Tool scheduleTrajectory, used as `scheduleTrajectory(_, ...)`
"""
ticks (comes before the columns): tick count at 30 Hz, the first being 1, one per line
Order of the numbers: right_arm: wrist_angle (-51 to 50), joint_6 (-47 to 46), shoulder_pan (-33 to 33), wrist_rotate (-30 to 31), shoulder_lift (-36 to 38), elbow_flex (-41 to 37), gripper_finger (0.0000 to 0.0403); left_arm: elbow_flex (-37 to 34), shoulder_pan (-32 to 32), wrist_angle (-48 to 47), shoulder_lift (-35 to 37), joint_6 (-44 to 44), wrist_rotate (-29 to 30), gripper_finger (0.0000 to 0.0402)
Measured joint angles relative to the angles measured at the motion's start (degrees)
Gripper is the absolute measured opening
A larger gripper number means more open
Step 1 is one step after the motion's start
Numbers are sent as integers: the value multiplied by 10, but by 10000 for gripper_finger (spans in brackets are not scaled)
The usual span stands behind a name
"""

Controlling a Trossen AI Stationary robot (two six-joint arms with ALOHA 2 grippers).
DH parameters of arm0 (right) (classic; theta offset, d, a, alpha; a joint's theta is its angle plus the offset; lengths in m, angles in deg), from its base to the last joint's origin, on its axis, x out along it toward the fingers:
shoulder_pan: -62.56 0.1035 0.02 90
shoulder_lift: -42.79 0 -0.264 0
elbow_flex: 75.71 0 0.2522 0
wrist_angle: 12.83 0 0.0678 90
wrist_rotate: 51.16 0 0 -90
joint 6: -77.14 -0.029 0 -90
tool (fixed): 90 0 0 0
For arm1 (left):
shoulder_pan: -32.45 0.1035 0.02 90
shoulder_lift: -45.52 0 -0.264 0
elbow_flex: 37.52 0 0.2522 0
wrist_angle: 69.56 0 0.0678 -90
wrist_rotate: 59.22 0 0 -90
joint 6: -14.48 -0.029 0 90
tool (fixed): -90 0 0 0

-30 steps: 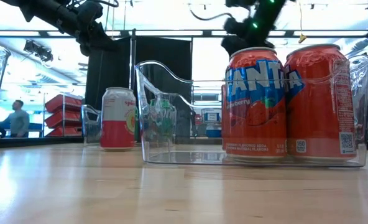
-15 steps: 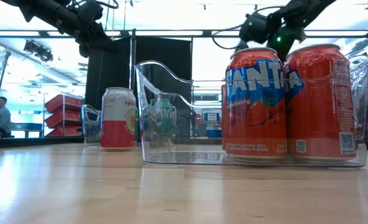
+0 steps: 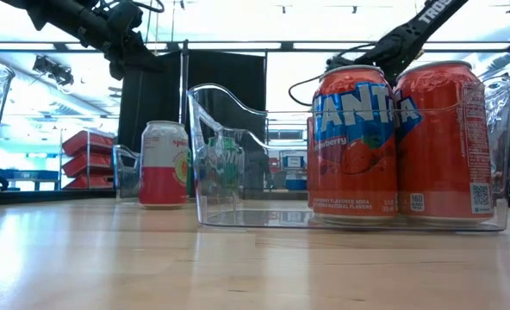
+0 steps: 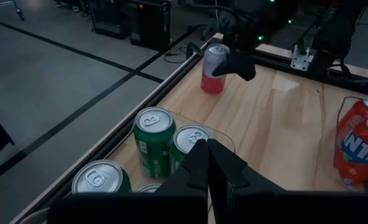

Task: Sort soda cans
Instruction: Move the pink white soda can from top right to top left

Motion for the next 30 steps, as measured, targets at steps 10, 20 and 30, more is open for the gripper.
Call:
scheduleTrajectory(10, 15, 79, 88, -87, 12, 64, 283, 0, 0, 0, 0, 0, 0, 0)
scheduleTrajectory(20, 107, 162, 233, -203, -5, 130, 283, 0, 0, 0, 0, 0, 0, 0)
scheduleTrajectory(30, 129, 211, 274, -202, -157, 228, 283, 0, 0, -3, 0, 0, 0, 0)
